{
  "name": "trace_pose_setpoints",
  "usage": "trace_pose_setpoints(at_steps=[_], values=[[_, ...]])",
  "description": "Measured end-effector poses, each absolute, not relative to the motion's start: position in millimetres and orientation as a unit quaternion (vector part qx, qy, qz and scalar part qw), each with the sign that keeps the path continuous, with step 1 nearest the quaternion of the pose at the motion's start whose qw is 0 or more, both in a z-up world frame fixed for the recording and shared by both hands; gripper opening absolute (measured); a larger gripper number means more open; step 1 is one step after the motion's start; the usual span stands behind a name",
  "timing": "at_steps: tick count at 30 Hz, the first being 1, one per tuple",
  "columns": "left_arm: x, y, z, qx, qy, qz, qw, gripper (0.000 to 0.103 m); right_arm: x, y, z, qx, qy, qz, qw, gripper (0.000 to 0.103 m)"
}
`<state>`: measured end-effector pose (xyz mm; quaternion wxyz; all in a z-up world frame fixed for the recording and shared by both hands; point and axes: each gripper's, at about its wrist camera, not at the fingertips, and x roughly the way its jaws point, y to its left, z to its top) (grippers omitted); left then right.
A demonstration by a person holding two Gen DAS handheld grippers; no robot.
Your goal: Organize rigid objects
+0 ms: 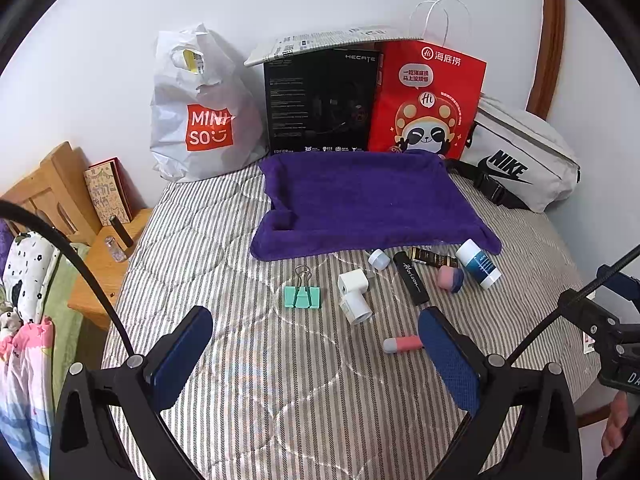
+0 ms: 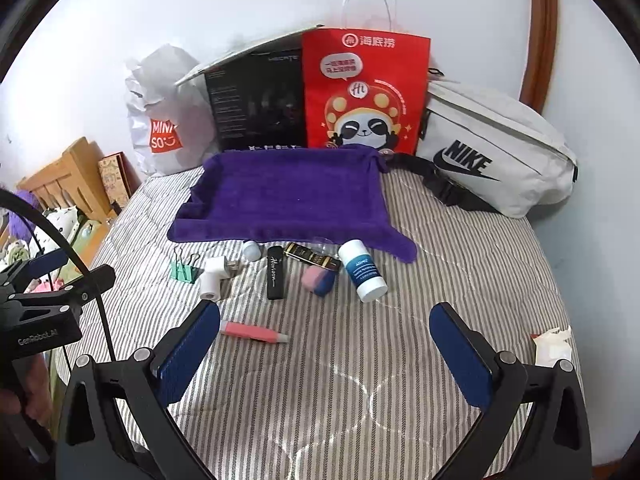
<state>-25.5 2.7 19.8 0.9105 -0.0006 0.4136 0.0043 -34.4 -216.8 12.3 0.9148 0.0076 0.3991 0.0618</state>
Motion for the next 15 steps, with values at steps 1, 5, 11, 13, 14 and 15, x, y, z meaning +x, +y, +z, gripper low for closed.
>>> trace_pose_setpoints(at_steps=[1, 5, 11, 13, 14, 15], values=[[-25.6, 2.6, 19.8, -0.001, 0.414, 0.004, 0.91, 0.103, -34.5, -215.5, 12.4, 0.007, 0.399, 0.064, 0.915, 0.103], [-25.7, 2.4, 19.9, -0.002, 0.413, 0.004, 0.911, 0.103, -33.1, -211.8, 11.4, 0.003, 0.401, 0.067, 0.913, 0.103], [-25.6, 2.2, 20.2, -0.001, 0.413, 0.004, 0.911, 0.103, -33.2, -211.0, 11.4, 0.004, 0.401, 0.069, 0.913, 0.103], [-25.6, 2.1, 20.2, -0.001, 0.413, 0.004, 0.911, 0.103, -32.9, -210.7, 11.8, 0.005, 0.4, 0.069, 0.914, 0.103], [-25.5, 2.1, 20.2, 0.0, 0.413, 0.004, 0.911, 0.103, -33.4, -210.4, 12.3, 0.005, 0.4, 0.069, 0.914, 0.103], [-25.6, 2.2, 20.2, 0.0, 0.413, 0.004, 0.911, 0.103, -33.5, -210.4, 12.2, 0.005, 0.4, 0.069, 0.914, 0.103]])
